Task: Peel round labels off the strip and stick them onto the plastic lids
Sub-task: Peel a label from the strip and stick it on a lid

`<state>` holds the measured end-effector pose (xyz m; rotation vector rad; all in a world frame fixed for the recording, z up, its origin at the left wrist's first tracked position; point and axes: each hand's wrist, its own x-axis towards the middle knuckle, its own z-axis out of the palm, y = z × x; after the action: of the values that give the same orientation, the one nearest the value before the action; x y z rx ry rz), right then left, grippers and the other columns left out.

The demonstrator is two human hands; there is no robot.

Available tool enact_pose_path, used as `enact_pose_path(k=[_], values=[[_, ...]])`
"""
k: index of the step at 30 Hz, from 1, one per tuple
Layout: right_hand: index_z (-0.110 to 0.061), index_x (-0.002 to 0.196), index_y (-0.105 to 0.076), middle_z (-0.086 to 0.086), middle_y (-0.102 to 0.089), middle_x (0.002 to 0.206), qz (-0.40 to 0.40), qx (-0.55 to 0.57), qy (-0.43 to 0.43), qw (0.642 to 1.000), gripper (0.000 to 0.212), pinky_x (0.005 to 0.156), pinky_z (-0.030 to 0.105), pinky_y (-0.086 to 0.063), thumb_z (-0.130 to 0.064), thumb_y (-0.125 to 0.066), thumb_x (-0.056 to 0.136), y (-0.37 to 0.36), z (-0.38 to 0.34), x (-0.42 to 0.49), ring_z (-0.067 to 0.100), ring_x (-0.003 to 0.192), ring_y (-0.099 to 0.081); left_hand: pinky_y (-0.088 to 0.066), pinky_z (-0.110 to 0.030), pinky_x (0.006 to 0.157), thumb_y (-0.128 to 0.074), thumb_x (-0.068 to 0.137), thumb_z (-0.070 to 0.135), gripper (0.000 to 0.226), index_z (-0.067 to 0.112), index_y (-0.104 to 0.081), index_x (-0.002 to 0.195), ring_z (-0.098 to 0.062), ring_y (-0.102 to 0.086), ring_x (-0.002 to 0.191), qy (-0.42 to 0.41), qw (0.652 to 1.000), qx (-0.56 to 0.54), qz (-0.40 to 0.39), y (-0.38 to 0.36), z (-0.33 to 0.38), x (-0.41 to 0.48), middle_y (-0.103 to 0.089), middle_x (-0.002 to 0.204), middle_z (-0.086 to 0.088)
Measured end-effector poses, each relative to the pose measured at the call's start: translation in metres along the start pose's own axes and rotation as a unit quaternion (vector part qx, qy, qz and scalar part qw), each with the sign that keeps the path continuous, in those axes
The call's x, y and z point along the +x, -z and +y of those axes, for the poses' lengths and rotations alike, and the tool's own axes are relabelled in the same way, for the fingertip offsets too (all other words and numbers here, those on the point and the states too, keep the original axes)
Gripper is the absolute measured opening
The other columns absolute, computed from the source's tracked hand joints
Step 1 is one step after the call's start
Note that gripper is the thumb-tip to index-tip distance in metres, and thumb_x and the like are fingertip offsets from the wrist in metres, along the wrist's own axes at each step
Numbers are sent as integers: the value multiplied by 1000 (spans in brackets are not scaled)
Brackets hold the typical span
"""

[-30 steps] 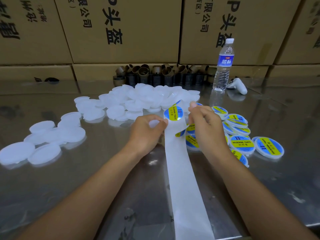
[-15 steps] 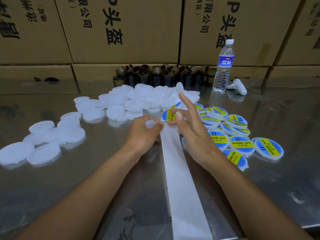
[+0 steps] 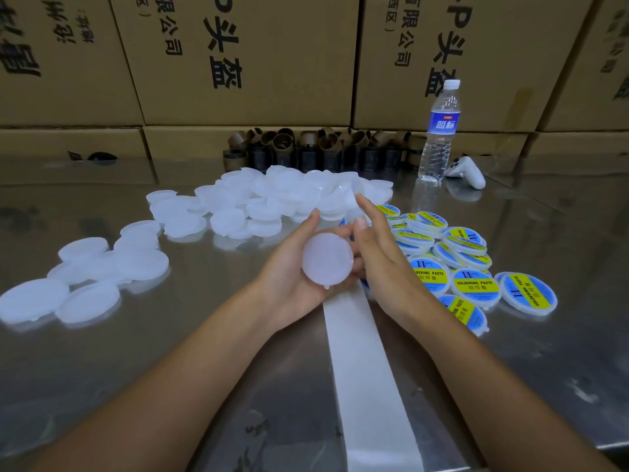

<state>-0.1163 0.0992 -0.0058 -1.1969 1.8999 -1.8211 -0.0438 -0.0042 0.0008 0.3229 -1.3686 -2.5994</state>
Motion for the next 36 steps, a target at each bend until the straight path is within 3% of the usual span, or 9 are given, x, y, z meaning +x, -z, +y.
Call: enact_pose_path(k=[3, 5, 8, 13, 19, 25, 30, 33, 36], values=[[-61, 124, -34, -17, -58, 106, 14, -2, -6, 1000, 45, 91, 28, -47, -66, -35, 79, 0, -1, 0, 1, 100, -59, -39, -41, 109, -29, 99, 51, 66, -2, -55, 128, -31, -57, 119, 24, 999, 22, -17, -2, -3, 0, -55, 134, -20], [-54, 122, -43, -7, -56, 109, 50, 9, 12, 999, 31, 79, 25, -49, -47, -46, 93, 1, -4, 1, 4, 90, -62, -51, -33, 94, -26, 100, 51, 65, 1, -63, 119, -24, -65, 105, 32, 999, 7, -26, -3, -3, 0, -64, 123, -17], [-40, 107, -57, 6, -52, 117, 122, -7, 60, 991, 29, 66, 11, -45, -15, -57, 92, 7, -6, 3, -3, 84, -59, -52, -35, 89, -30, 100, 51, 69, -7, -50, 131, -29, -60, 104, 35, 999, -8, 15, -2, -1, 0, -58, 125, -25], [-28, 89, -60, -10, -65, 93, 134, 56, 59, 988, 28, 67, 13, -47, 0, -57, 88, 13, -11, 2, -7, 82, -60, -57, -31, 64, -33, 99, 51, 57, 0, -60, 95, -27, -62, 74, 25, 999, -10, 47, 2, 1, 2, -64, 78, -16], [-34, 96, -58, 1, -69, 99, 84, 111, 36, 990, 40, 72, 33, -56, 5, -57, 87, 12, -11, 2, 17, 86, -71, -56, -31, 64, -30, 99, 52, 57, 3, -58, 94, -27, -61, 74, 11, 999, 5, 47, 6, 1, 4, -64, 82, -16], [-37, 99, -57, -2, -67, 85, 57, 84, 56, 993, 44, 67, 25, -52, 6, -50, 91, 12, -10, 2, 19, 84, -66, -57, -28, 67, -26, 100, 51, 62, 5, -68, 95, -24, -67, 66, -5, 998, 43, 52, 8, 0, 7, -68, 85, -18], [-30, 98, -60, -1, -59, 80, 35, 73, 76, 994, 44, 57, 26, -51, 10, -43, 92, 7, -12, 1, 16, 74, -59, -57, -29, 74, -18, 102, 50, 65, 6, -67, 100, -25, -64, 94, -9, 999, 44, 18, 6, -1, 7, -67, 103, -15], [-31, 97, -62, 6, -61, 89, 20, 38, 94, 995, 45, 66, 36, -51, 8, -41, 93, 5, -10, 1, 28, 85, -59, -51, -35, 91, -15, 102, 50, 66, 6, -64, 109, -27, -60, 113, -4, 999, 48, -2, 5, -2, 7, -65, 118, -16], [-33, 96, -62, 8, -60, 104, 7, -2, 101, 995, 47, 78, 39, -46, 8, -39, 94, 4, -6, 1, 31, 94, -57, -56, -30, 82, -15, 102, 50, 65, 8, -65, 104, -20, -68, 98, -6, 999, 44, -12, 3, -2, 6, -70, 108, -11]])
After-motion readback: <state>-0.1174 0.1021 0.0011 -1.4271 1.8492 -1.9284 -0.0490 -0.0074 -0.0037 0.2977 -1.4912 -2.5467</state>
